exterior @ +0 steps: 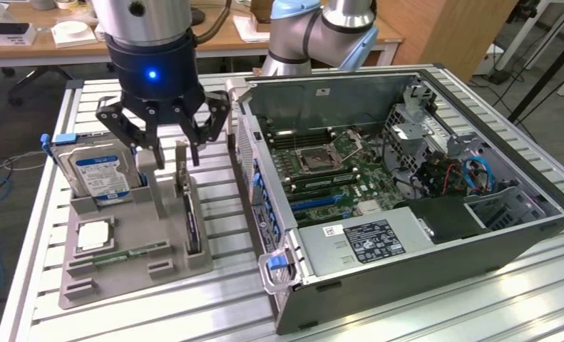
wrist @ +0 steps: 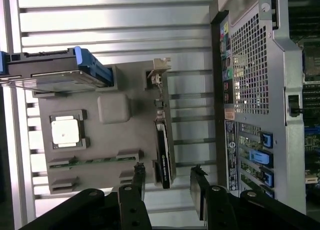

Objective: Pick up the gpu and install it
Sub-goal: 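Pick up the gpu and move the gpu toward the slot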

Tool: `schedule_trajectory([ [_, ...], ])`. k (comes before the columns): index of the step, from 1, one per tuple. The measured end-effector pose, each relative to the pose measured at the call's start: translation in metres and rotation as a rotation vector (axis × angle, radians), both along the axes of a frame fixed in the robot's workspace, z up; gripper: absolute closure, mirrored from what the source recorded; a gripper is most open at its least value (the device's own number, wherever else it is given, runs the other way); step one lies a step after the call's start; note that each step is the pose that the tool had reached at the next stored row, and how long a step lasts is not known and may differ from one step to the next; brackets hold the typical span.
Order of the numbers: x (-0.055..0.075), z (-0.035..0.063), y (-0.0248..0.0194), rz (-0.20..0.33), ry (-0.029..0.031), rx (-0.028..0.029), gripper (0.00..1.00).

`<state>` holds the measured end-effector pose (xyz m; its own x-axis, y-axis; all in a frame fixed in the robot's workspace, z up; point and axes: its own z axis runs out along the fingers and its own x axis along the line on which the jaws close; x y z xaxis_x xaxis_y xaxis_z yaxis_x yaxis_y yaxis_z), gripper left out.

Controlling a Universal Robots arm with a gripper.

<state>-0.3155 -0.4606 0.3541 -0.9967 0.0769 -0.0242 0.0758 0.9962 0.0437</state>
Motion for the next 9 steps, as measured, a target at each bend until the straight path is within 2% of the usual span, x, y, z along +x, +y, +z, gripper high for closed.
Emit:
schedule_trajectory([
  [9, 0.003, -0.0128, -0.0001, 0.0, -0.0001, 0.0001, 0.51],
])
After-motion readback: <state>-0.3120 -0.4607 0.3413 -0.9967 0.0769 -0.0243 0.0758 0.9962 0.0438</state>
